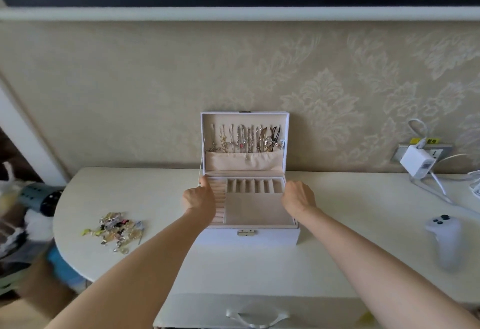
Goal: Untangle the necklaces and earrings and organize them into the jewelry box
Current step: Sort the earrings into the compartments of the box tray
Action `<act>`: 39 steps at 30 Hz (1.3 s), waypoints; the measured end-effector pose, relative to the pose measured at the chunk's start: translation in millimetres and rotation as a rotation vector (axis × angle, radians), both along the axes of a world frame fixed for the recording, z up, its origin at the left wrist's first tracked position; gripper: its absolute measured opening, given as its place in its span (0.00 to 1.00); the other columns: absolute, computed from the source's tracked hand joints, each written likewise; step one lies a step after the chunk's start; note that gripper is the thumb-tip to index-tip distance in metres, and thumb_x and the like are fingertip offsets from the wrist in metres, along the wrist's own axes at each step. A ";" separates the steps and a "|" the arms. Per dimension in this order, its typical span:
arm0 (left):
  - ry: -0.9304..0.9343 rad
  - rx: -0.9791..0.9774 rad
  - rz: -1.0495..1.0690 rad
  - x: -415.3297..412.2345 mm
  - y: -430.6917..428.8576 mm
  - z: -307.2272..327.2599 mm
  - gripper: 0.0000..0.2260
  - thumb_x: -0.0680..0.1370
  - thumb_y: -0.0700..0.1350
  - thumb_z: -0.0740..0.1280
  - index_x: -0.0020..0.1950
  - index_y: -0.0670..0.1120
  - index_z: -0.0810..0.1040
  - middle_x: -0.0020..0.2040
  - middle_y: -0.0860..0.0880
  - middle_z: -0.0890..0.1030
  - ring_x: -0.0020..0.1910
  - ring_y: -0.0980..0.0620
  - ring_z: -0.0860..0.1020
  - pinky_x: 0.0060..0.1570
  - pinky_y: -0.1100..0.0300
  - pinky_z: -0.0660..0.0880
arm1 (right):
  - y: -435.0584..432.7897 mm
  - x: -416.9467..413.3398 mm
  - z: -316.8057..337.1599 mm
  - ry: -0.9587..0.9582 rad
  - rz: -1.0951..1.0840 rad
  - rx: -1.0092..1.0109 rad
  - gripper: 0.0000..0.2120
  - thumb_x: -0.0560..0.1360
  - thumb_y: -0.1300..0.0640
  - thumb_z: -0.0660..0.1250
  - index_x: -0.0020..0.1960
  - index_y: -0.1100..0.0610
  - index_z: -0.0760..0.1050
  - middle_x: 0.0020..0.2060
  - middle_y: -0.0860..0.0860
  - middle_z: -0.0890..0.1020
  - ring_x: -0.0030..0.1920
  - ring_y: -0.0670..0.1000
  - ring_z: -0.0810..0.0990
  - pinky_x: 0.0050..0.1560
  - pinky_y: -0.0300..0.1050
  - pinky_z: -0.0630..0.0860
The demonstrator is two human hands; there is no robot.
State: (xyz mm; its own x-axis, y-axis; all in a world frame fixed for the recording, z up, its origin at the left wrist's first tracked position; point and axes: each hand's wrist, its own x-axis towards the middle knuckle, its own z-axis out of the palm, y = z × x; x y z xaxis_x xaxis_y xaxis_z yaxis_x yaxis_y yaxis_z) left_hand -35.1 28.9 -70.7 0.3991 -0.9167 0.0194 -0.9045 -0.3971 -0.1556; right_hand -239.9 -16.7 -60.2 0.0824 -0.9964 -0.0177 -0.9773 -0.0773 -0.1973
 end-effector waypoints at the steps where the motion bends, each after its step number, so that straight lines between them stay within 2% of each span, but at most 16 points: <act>1: 0.008 -0.002 0.014 8.4 2.8 -0.1 0.24 0.77 0.37 0.59 0.71 0.40 0.54 0.56 0.50 0.79 0.55 0.51 0.79 0.36 0.64 0.62 | 1.1 8.8 0.0 -0.005 0.012 0.000 0.13 0.74 0.70 0.56 0.53 0.64 0.76 0.53 0.60 0.80 0.54 0.60 0.79 0.49 0.47 0.74; 3: 0.019 0.004 0.052 24.3 8.3 0.9 0.23 0.77 0.36 0.58 0.70 0.40 0.55 0.56 0.50 0.79 0.55 0.51 0.79 0.29 0.64 0.55 | 3.5 26.1 0.8 -0.015 0.039 0.000 0.12 0.75 0.69 0.57 0.53 0.64 0.76 0.53 0.60 0.80 0.54 0.60 0.78 0.49 0.47 0.74; 5: 0.020 0.021 0.089 38.7 13.8 2.5 0.23 0.77 0.36 0.58 0.70 0.40 0.55 0.56 0.50 0.80 0.54 0.50 0.79 0.27 0.63 0.52 | 4.9 41.9 1.2 -0.021 0.068 0.004 0.12 0.75 0.69 0.57 0.53 0.64 0.76 0.52 0.61 0.80 0.54 0.61 0.78 0.49 0.48 0.74; 10: 0.042 0.001 0.155 72.1 24.3 1.5 0.21 0.77 0.35 0.57 0.69 0.40 0.56 0.55 0.48 0.80 0.53 0.49 0.79 0.27 0.63 0.53 | 8.3 76.9 1.4 -0.022 0.127 0.004 0.11 0.75 0.70 0.57 0.52 0.64 0.76 0.52 0.60 0.80 0.53 0.60 0.79 0.49 0.48 0.75; 13: 0.064 -0.039 0.165 86.7 28.7 -0.4 0.22 0.77 0.34 0.56 0.70 0.41 0.55 0.54 0.47 0.81 0.50 0.48 0.79 0.30 0.62 0.58 | 9.2 90.6 1.9 0.004 0.149 -0.008 0.11 0.75 0.69 0.57 0.52 0.65 0.76 0.52 0.60 0.80 0.54 0.60 0.79 0.49 0.48 0.75; 15: 0.075 -0.072 0.159 91.4 30.2 -0.5 0.23 0.77 0.34 0.56 0.71 0.41 0.54 0.53 0.47 0.81 0.47 0.47 0.79 0.32 0.62 0.60 | 7.1 94.8 1.4 0.022 0.148 -0.010 0.12 0.75 0.69 0.56 0.53 0.64 0.76 0.52 0.60 0.80 0.54 0.60 0.79 0.50 0.48 0.75; 17: 0.092 -0.095 0.171 91.7 32.0 2.3 0.24 0.77 0.34 0.56 0.72 0.41 0.53 0.51 0.47 0.81 0.40 0.48 0.75 0.28 0.62 0.56 | 6.3 98.0 1.1 0.032 0.129 -0.016 0.12 0.75 0.68 0.58 0.55 0.63 0.75 0.54 0.59 0.80 0.55 0.59 0.78 0.50 0.48 0.74; 20: 0.140 -0.135 0.214 92.4 35.9 5.6 0.23 0.77 0.34 0.56 0.70 0.38 0.53 0.41 0.48 0.78 0.32 0.51 0.70 0.27 0.61 0.53 | 6.5 105.8 -3.4 0.044 0.123 -0.155 0.17 0.74 0.63 0.62 0.62 0.59 0.68 0.59 0.57 0.73 0.60 0.58 0.72 0.55 0.49 0.71; 21: 0.171 -0.149 0.232 94.2 37.9 6.0 0.22 0.77 0.35 0.56 0.70 0.38 0.54 0.41 0.47 0.78 0.33 0.50 0.73 0.27 0.61 0.54 | 7.0 110.6 -5.7 0.048 0.161 -0.219 0.18 0.74 0.62 0.62 0.63 0.58 0.66 0.59 0.57 0.71 0.60 0.58 0.70 0.57 0.49 0.69; 22: 0.207 -0.162 0.250 97.0 39.7 6.8 0.20 0.78 0.37 0.56 0.69 0.38 0.55 0.44 0.46 0.79 0.39 0.48 0.77 0.27 0.61 0.56 | 8.6 117.3 -6.4 0.036 0.216 -0.260 0.19 0.74 0.62 0.62 0.64 0.58 0.66 0.60 0.57 0.70 0.61 0.58 0.69 0.58 0.50 0.68; 24: 0.275 -0.172 0.280 101.7 46.0 10.8 0.15 0.81 0.45 0.56 0.65 0.39 0.61 0.51 0.44 0.81 0.49 0.44 0.79 0.34 0.59 0.64 | 15.1 134.9 -4.3 -0.004 0.336 -0.274 0.19 0.74 0.62 0.61 0.65 0.59 0.66 0.61 0.57 0.69 0.61 0.58 0.68 0.60 0.50 0.67; 27: 0.314 -0.267 0.293 114.5 55.9 13.3 0.14 0.82 0.50 0.54 0.58 0.40 0.68 0.51 0.42 0.81 0.49 0.42 0.79 0.39 0.57 0.65 | 28.0 167.0 2.6 -0.123 0.482 -0.238 0.18 0.75 0.63 0.60 0.64 0.59 0.69 0.61 0.56 0.70 0.61 0.57 0.70 0.60 0.49 0.68; 31: 0.362 -0.364 0.399 155.6 66.8 -1.3 0.08 0.81 0.45 0.58 0.56 0.41 0.71 0.52 0.42 0.80 0.52 0.42 0.76 0.42 0.55 0.67 | 42.9 202.8 8.9 -0.283 0.625 -0.142 0.18 0.74 0.64 0.62 0.64 0.57 0.72 0.60 0.53 0.71 0.60 0.53 0.71 0.59 0.46 0.72; 35: 0.318 -0.291 0.360 194.5 74.8 -16.0 0.09 0.78 0.47 0.64 0.55 0.45 0.75 0.54 0.45 0.78 0.56 0.46 0.72 0.50 0.55 0.69 | 54.3 228.8 12.1 -0.412 0.631 -0.053 0.14 0.76 0.62 0.60 0.61 0.57 0.73 0.59 0.53 0.72 0.61 0.53 0.71 0.61 0.46 0.70; 39: 0.263 -0.165 0.325 212.5 73.3 -30.4 0.09 0.77 0.50 0.66 0.54 0.49 0.77 0.56 0.46 0.76 0.57 0.46 0.71 0.54 0.56 0.70 | 61.1 244.4 2.8 -0.470 0.610 0.033 0.14 0.76 0.63 0.59 0.59 0.57 0.75 0.59 0.52 0.72 0.60 0.52 0.72 0.61 0.45 0.69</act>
State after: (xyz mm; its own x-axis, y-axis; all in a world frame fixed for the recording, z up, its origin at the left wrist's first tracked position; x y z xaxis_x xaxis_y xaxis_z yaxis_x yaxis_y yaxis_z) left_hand 177.4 102.2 -101.1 0.6764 -0.7364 0.0141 -0.7293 -0.6671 0.1518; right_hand 4.4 44.4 -57.4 0.6230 -0.7720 0.1264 -0.5764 -0.5622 -0.5931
